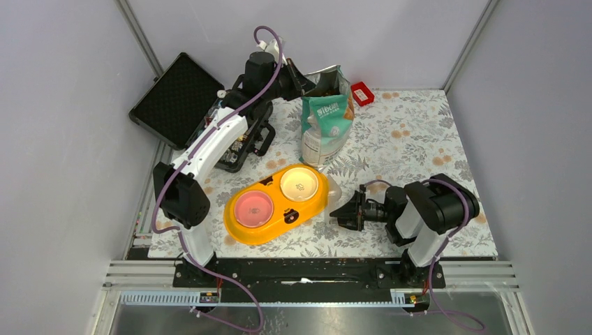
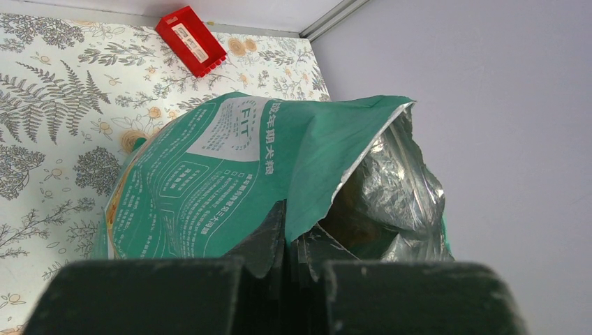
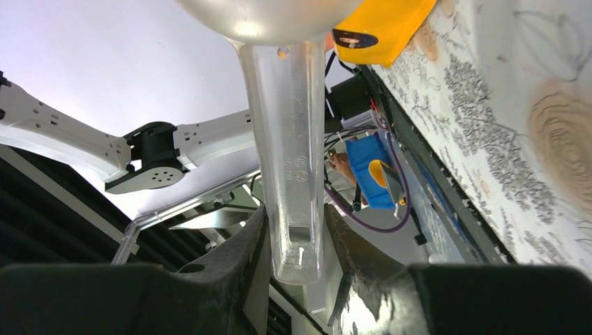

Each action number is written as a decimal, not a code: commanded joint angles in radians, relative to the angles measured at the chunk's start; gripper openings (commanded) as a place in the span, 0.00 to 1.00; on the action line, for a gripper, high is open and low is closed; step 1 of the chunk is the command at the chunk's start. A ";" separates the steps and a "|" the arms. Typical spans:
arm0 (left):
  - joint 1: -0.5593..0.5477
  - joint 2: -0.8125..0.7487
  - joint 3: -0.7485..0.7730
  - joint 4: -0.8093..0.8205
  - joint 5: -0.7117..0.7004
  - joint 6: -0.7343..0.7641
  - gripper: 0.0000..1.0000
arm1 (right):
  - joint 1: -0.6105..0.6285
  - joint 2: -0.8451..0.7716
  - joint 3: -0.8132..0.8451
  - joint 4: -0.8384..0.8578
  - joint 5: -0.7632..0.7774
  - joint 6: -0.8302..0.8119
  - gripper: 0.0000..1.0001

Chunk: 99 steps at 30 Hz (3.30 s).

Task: Serve the pet food
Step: Pick up the spatula from the center of the board.

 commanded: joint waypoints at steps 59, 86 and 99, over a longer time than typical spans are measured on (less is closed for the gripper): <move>-0.025 -0.059 0.063 0.029 0.036 -0.008 0.00 | -0.066 -0.821 0.415 -2.191 0.855 -0.940 1.00; -0.028 -0.056 0.081 0.001 0.028 -0.001 0.00 | 0.514 -0.410 0.673 -1.972 1.202 -1.110 0.79; -0.028 -0.068 0.076 -0.015 0.018 0.015 0.00 | 0.509 -0.287 0.589 -1.763 1.125 -1.089 0.35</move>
